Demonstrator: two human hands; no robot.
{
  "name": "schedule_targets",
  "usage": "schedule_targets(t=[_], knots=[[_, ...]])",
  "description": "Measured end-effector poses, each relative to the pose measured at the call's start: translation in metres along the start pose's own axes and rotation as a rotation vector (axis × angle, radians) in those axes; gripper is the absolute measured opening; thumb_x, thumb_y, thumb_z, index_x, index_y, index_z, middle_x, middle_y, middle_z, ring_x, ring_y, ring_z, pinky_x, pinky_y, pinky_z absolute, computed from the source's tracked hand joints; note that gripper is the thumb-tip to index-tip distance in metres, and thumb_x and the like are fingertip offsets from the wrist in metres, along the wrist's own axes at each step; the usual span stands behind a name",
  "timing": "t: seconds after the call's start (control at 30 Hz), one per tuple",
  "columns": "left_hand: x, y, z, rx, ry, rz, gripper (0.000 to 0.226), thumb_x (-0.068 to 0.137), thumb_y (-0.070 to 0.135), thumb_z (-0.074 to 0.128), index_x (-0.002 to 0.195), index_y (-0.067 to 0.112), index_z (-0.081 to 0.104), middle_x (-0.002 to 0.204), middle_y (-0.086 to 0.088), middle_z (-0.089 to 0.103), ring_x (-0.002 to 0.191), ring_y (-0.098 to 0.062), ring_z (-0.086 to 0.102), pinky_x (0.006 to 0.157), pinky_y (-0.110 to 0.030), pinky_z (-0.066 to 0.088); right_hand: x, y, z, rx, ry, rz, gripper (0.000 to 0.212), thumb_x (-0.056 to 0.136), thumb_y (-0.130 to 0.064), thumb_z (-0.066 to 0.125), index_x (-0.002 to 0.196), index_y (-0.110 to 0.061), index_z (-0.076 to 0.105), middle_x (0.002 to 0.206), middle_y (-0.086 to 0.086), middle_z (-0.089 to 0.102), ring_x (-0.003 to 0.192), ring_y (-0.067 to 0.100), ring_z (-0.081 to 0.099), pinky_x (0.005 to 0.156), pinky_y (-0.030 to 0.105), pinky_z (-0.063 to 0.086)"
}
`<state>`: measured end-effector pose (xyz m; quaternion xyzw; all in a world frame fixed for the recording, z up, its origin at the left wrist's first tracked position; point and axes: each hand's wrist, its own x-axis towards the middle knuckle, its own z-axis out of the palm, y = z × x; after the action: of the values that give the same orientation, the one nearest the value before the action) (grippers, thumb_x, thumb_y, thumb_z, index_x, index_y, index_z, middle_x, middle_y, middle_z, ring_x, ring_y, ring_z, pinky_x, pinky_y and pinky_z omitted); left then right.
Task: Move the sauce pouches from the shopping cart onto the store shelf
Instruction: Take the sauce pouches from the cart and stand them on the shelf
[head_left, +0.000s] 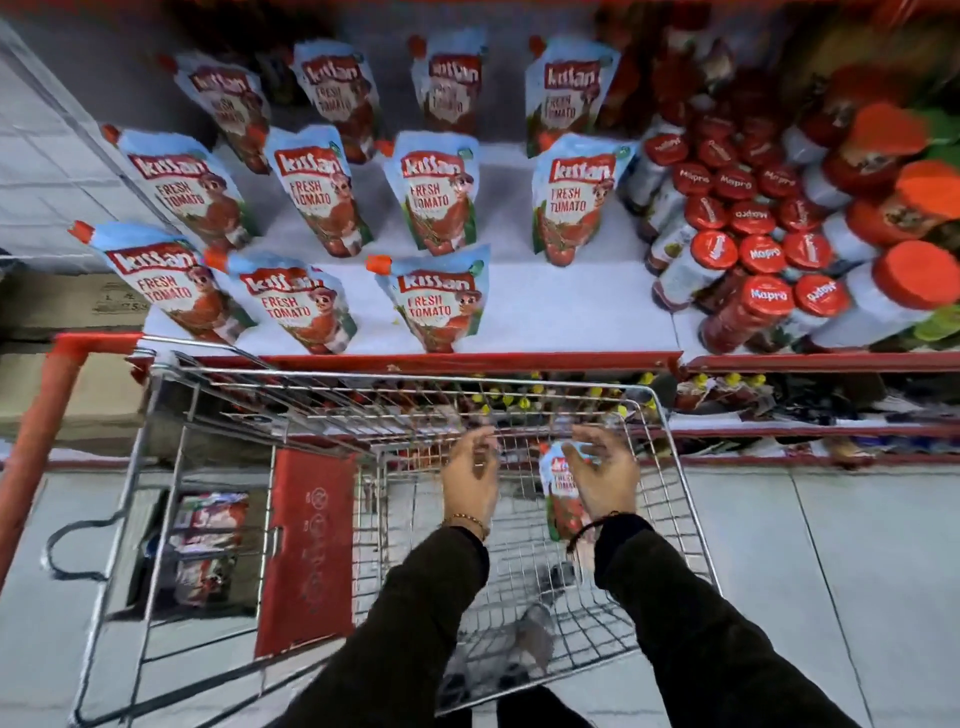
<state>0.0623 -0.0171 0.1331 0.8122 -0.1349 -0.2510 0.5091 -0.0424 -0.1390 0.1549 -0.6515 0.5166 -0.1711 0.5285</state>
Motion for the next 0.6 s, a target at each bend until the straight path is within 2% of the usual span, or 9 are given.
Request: schedule_targets(t=[0.1, 0.2, 0.23, 0.3, 0.37, 0.47, 0.53, 0.6], knots=[[-0.011, -0.020, 0.023, 0.020, -0.089, -0.094, 0.016, 0.094, 0.021, 0.056, 0.108, 0.025, 0.061, 0.113, -0.005, 0.066, 0.099, -0.021, 0.063, 0.092, -0.042, 0.056, 0.002, 0.039, -0.010, -0.052, 0.046, 0.156, 0.025, 0.078, -0.016, 0.076, 0.101, -0.013, 0.068, 0.109, 0.010, 0.071, 0.104, 0.029, 0.065, 0.094, 0.045, 0.052], [-0.014, -0.041, 0.046, 0.099, -0.164, -0.155, 0.021, 0.095, 0.014, 0.054, 0.114, 0.013, 0.062, 0.110, -0.008, 0.067, 0.094, -0.017, 0.060, 0.085, -0.033, 0.054, 0.010, 0.070, -0.017, -0.163, 0.055, 0.274, 0.033, 0.081, -0.019, 0.074, 0.109, -0.004, 0.067, 0.113, 0.017, 0.071, 0.107, 0.033, 0.065, 0.080, 0.027, 0.045], [-0.013, -0.049, 0.052, 0.115, -0.191, -0.189, 0.021, 0.095, 0.014, 0.053, 0.114, 0.012, 0.061, 0.112, -0.009, 0.068, 0.093, -0.018, 0.061, 0.085, -0.033, 0.054, 0.013, 0.077, -0.018, -0.191, 0.044, 0.308, 0.033, 0.083, -0.020, 0.071, 0.111, -0.002, 0.067, 0.114, 0.018, 0.071, 0.107, 0.033, 0.065, 0.077, 0.025, 0.042], [-0.008, -0.063, 0.068, 0.130, -0.246, -0.274, 0.023, 0.095, 0.014, 0.052, 0.116, 0.013, 0.061, 0.116, -0.011, 0.067, 0.094, -0.023, 0.064, 0.088, -0.036, 0.054, 0.022, 0.094, -0.018, -0.259, 0.010, 0.346, 0.036, 0.089, -0.021, 0.064, 0.117, 0.001, 0.063, 0.121, 0.020, 0.068, 0.112, 0.034, 0.063, 0.084, 0.030, 0.044], [0.002, -0.077, 0.087, 0.171, -0.269, -0.331, 0.027, 0.096, 0.016, 0.051, 0.121, 0.013, 0.060, 0.119, -0.011, 0.067, 0.095, -0.024, 0.064, 0.086, -0.029, 0.050, 0.033, 0.110, -0.016, -0.342, -0.043, 0.365, 0.037, 0.094, -0.017, 0.055, 0.125, 0.003, 0.057, 0.127, 0.023, 0.063, 0.118, 0.036, 0.059, 0.092, 0.032, 0.044], [0.018, -0.094, 0.115, 0.247, -0.312, -0.406, 0.034, 0.097, 0.017, 0.047, 0.130, 0.011, 0.054, 0.124, -0.013, 0.066, 0.106, -0.029, 0.062, 0.079, -0.023, 0.041, 0.048, 0.129, -0.009, -0.436, -0.103, 0.364, 0.032, 0.097, -0.013, 0.047, 0.121, 0.006, 0.056, 0.123, 0.029, 0.063, 0.114, 0.040, 0.059, 0.084, 0.034, 0.044], [0.028, -0.108, 0.132, 0.267, -0.325, -0.463, 0.036, 0.098, 0.017, 0.045, 0.132, 0.009, 0.052, 0.126, -0.016, 0.064, 0.110, -0.032, 0.062, 0.082, -0.028, 0.045, 0.057, 0.141, -0.002, -0.468, -0.129, 0.351, 0.030, 0.097, -0.014, 0.044, 0.116, 0.007, 0.056, 0.120, 0.030, 0.063, 0.111, 0.040, 0.061, 0.082, 0.036, 0.045], [0.035, -0.117, 0.143, 0.279, -0.312, -0.492, 0.036, 0.097, 0.018, 0.045, 0.130, 0.007, 0.054, 0.127, -0.019, 0.064, 0.111, -0.035, 0.062, 0.090, -0.034, 0.048, 0.062, 0.149, 0.004, -0.469, -0.137, 0.359, 0.030, 0.098, -0.014, 0.043, 0.115, 0.007, 0.057, 0.121, 0.028, 0.064, 0.110, 0.038, 0.062, 0.078, 0.030, 0.044]])
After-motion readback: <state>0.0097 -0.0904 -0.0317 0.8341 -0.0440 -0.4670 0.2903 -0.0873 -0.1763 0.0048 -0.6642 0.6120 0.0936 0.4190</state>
